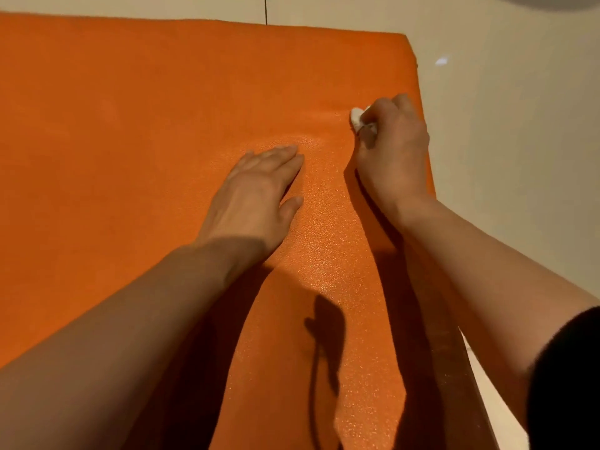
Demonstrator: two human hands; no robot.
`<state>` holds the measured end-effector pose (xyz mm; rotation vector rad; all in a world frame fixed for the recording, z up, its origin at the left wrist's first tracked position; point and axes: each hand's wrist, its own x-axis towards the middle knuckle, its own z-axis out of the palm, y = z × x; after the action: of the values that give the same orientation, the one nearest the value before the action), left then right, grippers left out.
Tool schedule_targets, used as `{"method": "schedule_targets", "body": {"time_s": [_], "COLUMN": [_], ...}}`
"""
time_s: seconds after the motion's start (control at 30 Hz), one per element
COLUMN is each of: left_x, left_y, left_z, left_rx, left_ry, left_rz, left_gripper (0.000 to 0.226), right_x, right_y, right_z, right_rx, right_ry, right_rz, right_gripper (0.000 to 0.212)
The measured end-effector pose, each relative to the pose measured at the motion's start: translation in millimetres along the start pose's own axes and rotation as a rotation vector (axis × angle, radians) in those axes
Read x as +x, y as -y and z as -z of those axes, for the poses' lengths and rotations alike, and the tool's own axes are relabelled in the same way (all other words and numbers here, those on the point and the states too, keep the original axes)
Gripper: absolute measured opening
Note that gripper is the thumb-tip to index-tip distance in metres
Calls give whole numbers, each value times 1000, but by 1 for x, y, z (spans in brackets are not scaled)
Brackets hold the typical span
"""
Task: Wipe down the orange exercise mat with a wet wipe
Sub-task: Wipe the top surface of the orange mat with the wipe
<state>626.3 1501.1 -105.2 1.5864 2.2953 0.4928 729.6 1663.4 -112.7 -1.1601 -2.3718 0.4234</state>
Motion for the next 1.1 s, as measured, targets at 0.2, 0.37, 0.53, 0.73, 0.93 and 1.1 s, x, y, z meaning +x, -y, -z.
{"method": "schedule_targets", "body": {"time_s": [0.2, 0.37, 0.53, 0.73, 0.93, 1.1], "left_x": [21, 48, 55, 53, 56, 57], "left_y": [26, 54, 61, 63, 62, 64], "left_z": [15, 23, 16, 15, 18, 16], "left_rx": [17, 110, 235, 190, 139, 106], "left_ry": [-6, -40, -78, -79, -82, -79], "left_rz": [-79, -55, -49, -40, 0, 34], "left_gripper": [57, 56, 65, 64, 69, 74], "right_x": [-25, 32, 21, 90, 79, 111], "right_y": [38, 7, 49, 7, 76, 46], "right_z": [-16, -14, -35, -27, -54, -38], "right_rx": [122, -31, 58, -79, 46, -96], "right_ry": [241, -19, 83, 28, 144, 123], "right_rz": [290, -27, 196, -106, 1, -131], "right_gripper": [13, 14, 15, 20, 13, 17]}}
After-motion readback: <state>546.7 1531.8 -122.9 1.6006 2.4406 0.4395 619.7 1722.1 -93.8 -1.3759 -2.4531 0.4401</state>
